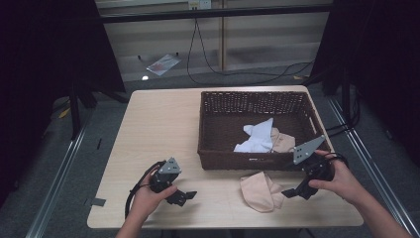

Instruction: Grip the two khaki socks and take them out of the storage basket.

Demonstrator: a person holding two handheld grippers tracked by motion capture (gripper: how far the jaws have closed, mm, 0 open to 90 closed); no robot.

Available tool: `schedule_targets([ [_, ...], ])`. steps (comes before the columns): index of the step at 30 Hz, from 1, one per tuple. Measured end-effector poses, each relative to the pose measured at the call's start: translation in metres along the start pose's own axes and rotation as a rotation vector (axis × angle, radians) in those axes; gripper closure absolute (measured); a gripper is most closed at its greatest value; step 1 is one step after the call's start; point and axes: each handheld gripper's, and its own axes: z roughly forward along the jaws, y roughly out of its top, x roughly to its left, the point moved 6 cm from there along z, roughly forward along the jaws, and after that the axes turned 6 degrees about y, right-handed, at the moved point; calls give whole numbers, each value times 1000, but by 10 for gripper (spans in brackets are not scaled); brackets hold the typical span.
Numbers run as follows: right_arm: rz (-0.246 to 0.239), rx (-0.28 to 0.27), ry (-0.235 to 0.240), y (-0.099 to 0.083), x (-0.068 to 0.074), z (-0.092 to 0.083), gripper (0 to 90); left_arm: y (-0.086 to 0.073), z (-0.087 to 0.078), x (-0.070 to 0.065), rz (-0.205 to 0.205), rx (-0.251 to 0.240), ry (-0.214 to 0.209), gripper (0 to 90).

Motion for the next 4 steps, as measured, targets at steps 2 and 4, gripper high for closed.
schedule_targets([
  [2,3,1,-15,-2,0,1,81,0,-1,1,2,8,4,10],
  [4,6,10,-21,-3,0,3,81,1,0,0,-1,2,-4,10],
])
